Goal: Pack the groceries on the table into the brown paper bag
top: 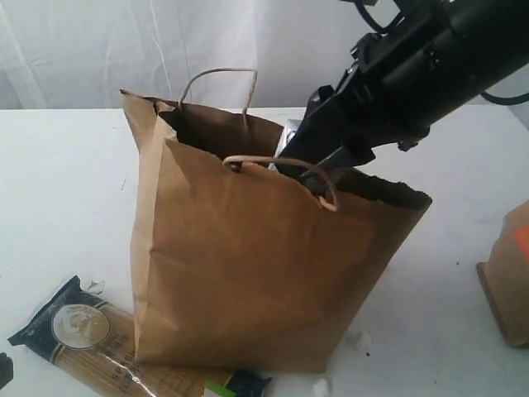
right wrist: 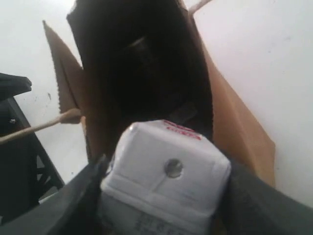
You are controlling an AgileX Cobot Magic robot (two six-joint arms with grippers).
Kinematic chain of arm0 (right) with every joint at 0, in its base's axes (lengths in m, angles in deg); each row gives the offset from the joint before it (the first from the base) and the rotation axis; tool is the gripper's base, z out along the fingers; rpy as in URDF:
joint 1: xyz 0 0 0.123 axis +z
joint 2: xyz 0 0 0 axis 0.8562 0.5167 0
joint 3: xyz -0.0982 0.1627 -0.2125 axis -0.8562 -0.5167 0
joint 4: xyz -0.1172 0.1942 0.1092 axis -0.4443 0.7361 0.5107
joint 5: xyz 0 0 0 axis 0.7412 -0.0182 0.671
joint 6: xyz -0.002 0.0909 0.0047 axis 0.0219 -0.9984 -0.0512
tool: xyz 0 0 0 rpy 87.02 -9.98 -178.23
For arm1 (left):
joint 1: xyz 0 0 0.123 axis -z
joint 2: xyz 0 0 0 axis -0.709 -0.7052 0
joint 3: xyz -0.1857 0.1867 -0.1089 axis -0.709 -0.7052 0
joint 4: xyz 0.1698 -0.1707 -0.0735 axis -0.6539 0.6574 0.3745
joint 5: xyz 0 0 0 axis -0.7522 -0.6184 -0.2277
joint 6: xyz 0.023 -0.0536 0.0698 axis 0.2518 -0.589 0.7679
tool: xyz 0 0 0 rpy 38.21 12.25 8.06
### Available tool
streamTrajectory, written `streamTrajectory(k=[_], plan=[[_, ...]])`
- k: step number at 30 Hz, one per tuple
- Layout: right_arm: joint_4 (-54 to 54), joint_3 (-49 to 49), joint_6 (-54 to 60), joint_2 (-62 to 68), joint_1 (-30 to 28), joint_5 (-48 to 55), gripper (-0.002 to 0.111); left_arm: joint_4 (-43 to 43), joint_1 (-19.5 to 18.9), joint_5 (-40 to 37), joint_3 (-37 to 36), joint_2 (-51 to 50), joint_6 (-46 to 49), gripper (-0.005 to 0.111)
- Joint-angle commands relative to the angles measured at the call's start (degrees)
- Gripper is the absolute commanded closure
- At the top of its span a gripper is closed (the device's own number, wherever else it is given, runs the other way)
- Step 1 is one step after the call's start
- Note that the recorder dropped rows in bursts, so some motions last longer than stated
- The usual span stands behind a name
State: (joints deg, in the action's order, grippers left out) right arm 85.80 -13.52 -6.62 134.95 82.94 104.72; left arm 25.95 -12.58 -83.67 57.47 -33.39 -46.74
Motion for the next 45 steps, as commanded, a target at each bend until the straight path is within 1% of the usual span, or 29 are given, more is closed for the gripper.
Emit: streamTrajectory(k=[1, 8, 16, 25, 28, 35, 37, 40, 45], plan=[[3.4, 0.0, 0.5, -0.6, 0.2, 2.9, 0.053, 0.1, 0.2, 0.0, -0.2, 0.5, -0.3, 0.107], [3.2, 0.0, 0.5, -3.5, 0.2, 3.6, 0.052, 0.1, 0.2, 0.0, -0.2, 0.5, -0.3, 0.107], [-0.1, 0.0, 0.5, -4.7, 0.2, 4.4, 0.038, 0.1, 0.2, 0.0, -0.2, 0.5, -0.3, 0.107], [0.0, 0.0, 0.0, -4.8, 0.2, 4.4, 0.038, 0.1, 0.2, 0.0, -0.2, 0.5, -0.3, 0.107], [0.0, 0.3, 0.0, -5.5, 0.2, 2.9, 0.038, 0.1, 0.2, 0.0, -0.2, 0.5, -0.3, 0.107], [-0.5, 3.8, -0.6, -8.1, 0.2, 0.9, 0.038, 0.1, 0.2, 0.0, -0.2, 0.5, -0.3, 0.107], [-1.9, 4.3, -1.6, -9.2, 0.2, 0.3, 0.038, 0.1, 0.2, 0.0, -0.2, 0.5, -0.3, 0.107], [-7.6, 4.6, -3.8, -11.0, 0.2, -0.5, 0.038, 0.1, 0.2, 0.0, -0.2, 0.5, -0.3, 0.107], [-21.2, 4.6, -14.7, -14.6, 0.2, 1.5, 0.039, 0.1, 0.2, 0.0, -0.2, 0.5, -0.3, 0.107]])
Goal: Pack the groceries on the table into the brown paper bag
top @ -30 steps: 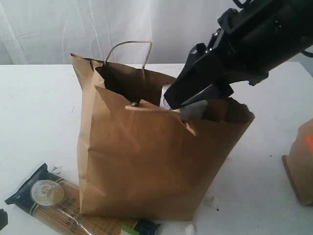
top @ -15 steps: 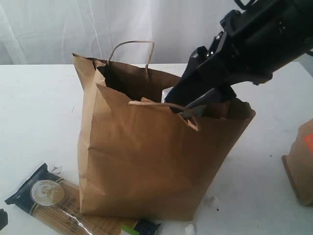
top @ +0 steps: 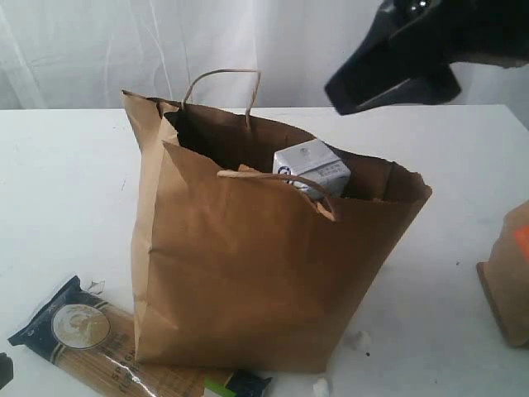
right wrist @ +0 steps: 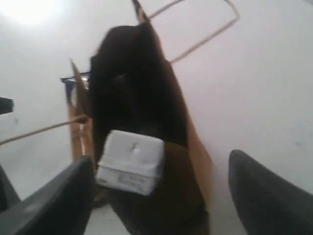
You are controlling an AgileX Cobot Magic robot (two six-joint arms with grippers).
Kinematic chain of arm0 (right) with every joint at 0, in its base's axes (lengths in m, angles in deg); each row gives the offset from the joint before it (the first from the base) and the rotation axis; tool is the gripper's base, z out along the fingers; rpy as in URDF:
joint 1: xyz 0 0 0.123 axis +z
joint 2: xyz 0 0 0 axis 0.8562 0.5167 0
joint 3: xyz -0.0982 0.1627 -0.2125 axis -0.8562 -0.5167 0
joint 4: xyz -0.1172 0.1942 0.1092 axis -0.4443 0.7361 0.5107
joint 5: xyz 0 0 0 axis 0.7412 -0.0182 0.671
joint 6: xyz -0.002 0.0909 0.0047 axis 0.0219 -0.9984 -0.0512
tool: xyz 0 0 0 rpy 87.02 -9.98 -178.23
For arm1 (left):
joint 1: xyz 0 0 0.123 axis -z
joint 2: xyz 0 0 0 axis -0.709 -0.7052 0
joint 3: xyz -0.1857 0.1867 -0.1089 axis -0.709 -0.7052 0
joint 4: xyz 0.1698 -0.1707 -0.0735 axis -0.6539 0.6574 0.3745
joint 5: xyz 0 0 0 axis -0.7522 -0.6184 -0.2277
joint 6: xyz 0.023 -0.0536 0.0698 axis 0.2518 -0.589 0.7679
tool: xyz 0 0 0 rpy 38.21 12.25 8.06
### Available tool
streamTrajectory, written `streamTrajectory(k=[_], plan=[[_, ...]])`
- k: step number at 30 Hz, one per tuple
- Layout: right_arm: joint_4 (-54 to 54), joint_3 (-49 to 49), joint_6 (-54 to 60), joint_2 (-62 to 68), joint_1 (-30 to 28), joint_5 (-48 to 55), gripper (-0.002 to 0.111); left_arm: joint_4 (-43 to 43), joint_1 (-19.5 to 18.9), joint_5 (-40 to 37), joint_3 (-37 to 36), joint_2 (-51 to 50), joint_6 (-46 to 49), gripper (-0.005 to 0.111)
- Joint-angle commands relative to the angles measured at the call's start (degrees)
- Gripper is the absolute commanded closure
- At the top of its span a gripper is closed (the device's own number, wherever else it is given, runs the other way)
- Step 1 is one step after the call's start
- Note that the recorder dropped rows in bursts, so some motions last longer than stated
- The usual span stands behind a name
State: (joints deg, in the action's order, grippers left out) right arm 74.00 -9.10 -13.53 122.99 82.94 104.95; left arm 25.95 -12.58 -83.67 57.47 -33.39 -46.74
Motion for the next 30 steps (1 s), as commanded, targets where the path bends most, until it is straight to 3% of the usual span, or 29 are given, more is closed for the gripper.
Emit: streamTrajectory(k=[1, 6, 12, 17, 24, 30], plan=[[-10.9, 0.2, -9.9, -3.3, 0.2, 1.8, 0.041, 0.1, 0.2, 0.0, -0.2, 0.5, -0.3, 0.107], [-16.0, 0.0, -17.2, -7.6, 0.2, 4.6, 0.068, 0.1, 0.2, 0.0, -0.2, 0.5, -0.3, 0.107], [-9.3, -2.8, -17.0, -12.9, 0.2, 4.6, 0.106, 0.1, 0.2, 0.0, -0.2, 0.5, -0.3, 0.107], [-5.5, -9.3, -16.3, -15.1, 0.2, 4.6, 0.108, 0.1, 0.2, 0.0, -0.2, 0.5, -0.3, 0.107], [12.4, -20.3, -3.3, -15.2, 0.2, 4.6, 0.108, 0.1, 0.2, 0.0, -0.2, 0.5, -0.3, 0.107], [16.4, -25.5, -0.4, -15.2, 0.2, 4.6, 0.108, 0.1, 0.2, 0.0, -0.2, 0.5, -0.3, 0.107]])
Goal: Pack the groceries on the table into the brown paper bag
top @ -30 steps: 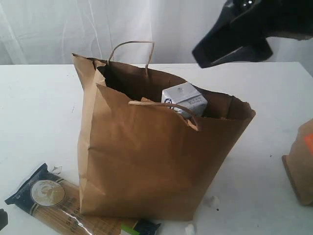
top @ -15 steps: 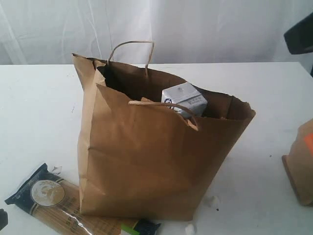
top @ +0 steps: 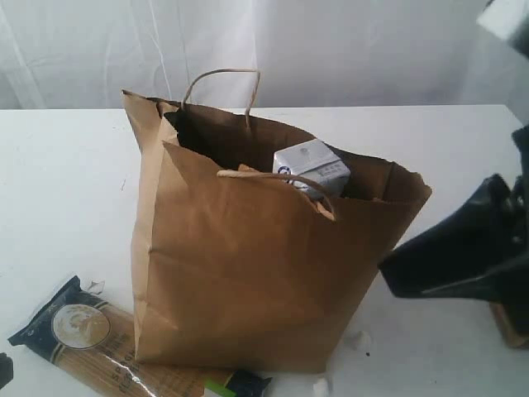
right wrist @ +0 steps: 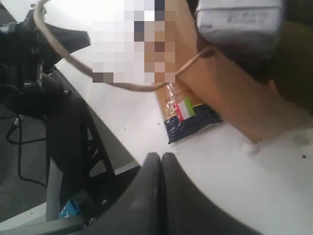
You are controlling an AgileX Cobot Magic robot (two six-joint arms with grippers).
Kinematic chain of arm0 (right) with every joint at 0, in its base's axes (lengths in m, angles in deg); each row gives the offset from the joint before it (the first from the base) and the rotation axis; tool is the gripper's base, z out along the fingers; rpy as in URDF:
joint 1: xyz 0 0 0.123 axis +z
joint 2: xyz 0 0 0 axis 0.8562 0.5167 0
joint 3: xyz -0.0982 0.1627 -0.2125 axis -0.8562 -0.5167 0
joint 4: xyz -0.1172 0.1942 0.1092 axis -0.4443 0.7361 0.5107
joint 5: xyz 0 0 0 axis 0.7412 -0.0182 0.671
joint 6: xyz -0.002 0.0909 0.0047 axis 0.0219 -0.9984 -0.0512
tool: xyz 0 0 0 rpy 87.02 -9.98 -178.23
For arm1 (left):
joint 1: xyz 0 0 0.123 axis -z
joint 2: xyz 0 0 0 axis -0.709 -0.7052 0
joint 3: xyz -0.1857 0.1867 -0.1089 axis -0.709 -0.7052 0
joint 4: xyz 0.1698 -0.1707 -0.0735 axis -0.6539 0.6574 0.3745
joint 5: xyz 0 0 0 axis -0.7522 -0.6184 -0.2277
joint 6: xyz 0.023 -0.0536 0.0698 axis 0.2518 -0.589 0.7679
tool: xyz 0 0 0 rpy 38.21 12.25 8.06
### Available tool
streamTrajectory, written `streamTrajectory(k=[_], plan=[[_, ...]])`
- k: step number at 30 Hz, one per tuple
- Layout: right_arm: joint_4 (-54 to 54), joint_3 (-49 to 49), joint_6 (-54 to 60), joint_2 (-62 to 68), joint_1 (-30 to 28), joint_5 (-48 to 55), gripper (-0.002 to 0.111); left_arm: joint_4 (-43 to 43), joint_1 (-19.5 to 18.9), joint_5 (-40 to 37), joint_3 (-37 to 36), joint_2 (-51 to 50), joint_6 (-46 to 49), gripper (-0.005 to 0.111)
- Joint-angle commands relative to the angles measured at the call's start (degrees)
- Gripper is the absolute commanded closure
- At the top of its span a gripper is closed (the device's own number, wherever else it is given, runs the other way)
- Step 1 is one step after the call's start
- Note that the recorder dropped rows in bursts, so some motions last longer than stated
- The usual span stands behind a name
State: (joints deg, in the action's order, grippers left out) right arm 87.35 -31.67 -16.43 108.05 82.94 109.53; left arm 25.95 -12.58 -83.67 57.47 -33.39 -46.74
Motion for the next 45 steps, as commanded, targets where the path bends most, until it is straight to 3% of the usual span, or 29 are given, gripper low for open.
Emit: streamTrajectory(k=[1, 11, 21, 28, 34, 45], plan=[[3.8, -3.8, 3.1, -0.3, 0.2, 0.0, 0.108, 0.1, 0.2, 0.0, -0.2, 0.5, -0.3, 0.107], [8.3, -12.8, 10.1, 3.2, 7.3, -0.8, 0.108, 0.1, 0.2, 0.0, -0.2, 0.5, -0.3, 0.107], [8.3, -15.5, 22.6, 15.8, 22.5, -20.1, 0.108, 0.1, 0.2, 0.0, -0.2, 0.5, -0.3, 0.107], [0.1, -15.5, 26.5, 29.2, 30.3, -32.8, 0.108, 0.1, 0.2, 0.0, -0.2, 0.5, -0.3, 0.107], [-3.7, -15.5, 26.5, 35.1, 31.9, -48.2, 0.108, 0.1, 0.2, 0.0, -0.2, 0.5, -0.3, 0.107], [-5.0, -13.8, 26.5, 40.0, 31.9, -53.2, 0.108, 0.1, 0.2, 0.0, -0.2, 0.5, -0.3, 0.107]])
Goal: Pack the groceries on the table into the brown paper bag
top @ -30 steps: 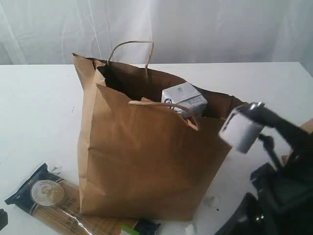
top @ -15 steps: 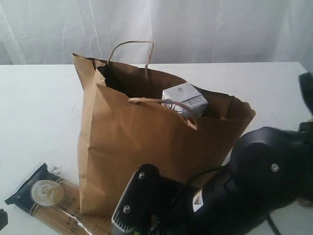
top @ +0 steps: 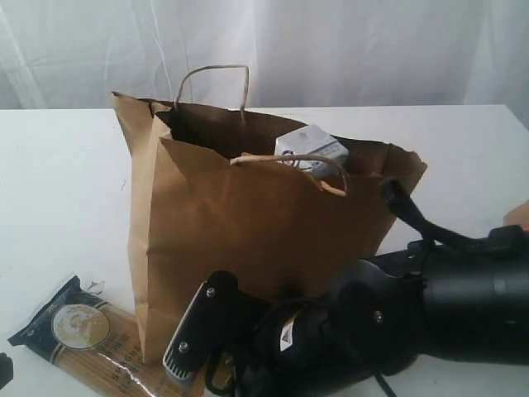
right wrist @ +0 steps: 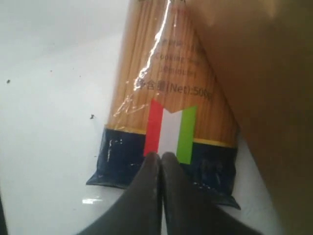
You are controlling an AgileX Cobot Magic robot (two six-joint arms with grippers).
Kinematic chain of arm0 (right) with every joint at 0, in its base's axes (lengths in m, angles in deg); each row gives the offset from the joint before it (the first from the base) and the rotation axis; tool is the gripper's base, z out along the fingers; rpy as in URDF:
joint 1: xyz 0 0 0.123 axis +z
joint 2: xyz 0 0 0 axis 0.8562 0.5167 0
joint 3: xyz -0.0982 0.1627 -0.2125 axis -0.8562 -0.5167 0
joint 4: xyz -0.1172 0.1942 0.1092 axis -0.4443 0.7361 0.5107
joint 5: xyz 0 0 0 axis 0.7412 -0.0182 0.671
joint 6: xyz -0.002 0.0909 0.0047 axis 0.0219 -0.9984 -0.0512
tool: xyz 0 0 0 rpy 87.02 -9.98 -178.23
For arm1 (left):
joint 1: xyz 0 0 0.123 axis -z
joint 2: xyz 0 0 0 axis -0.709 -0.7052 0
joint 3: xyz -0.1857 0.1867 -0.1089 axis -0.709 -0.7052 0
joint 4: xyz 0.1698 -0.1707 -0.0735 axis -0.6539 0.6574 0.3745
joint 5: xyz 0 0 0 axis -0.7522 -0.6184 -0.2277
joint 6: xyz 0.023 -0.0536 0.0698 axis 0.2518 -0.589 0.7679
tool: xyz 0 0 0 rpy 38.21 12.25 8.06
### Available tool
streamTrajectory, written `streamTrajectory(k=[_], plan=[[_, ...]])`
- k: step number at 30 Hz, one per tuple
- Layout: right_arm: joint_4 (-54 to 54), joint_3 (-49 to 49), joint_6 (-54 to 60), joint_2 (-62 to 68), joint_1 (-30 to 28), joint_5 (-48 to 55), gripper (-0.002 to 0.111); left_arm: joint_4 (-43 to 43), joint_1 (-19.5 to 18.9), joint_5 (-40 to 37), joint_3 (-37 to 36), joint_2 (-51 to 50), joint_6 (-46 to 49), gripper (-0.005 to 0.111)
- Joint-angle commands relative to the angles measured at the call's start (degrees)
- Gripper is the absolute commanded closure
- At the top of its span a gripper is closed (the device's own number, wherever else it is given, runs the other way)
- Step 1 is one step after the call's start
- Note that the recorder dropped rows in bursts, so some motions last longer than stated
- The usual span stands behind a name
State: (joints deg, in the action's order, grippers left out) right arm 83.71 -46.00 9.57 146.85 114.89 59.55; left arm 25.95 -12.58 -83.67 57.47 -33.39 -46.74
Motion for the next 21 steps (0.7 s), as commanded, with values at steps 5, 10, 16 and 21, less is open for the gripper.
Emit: streamTrajectory(k=[5, 10, 16, 21], plan=[[-1.4, 0.5, 0.5, 2.9, 0.0, -6.0, 0.108, 0.1, 0.2, 0.0, -0.2, 0.5, -0.3, 0.107], [-1.4, 0.7, 0.4, 4.6, 0.0, -6.1, 0.108, 0.1, 0.2, 0.0, -0.2, 0.5, -0.3, 0.107], [-1.4, 0.9, 0.4, 5.2, 0.0, -10.3, 0.108, 0.1, 0.2, 0.0, -0.2, 0.5, -0.3, 0.107], [-1.4, 5.9, 0.2, 7.7, 0.0, -11.5, 0.108, 0.1, 0.2, 0.0, -0.2, 0.5, -0.3, 0.107]])
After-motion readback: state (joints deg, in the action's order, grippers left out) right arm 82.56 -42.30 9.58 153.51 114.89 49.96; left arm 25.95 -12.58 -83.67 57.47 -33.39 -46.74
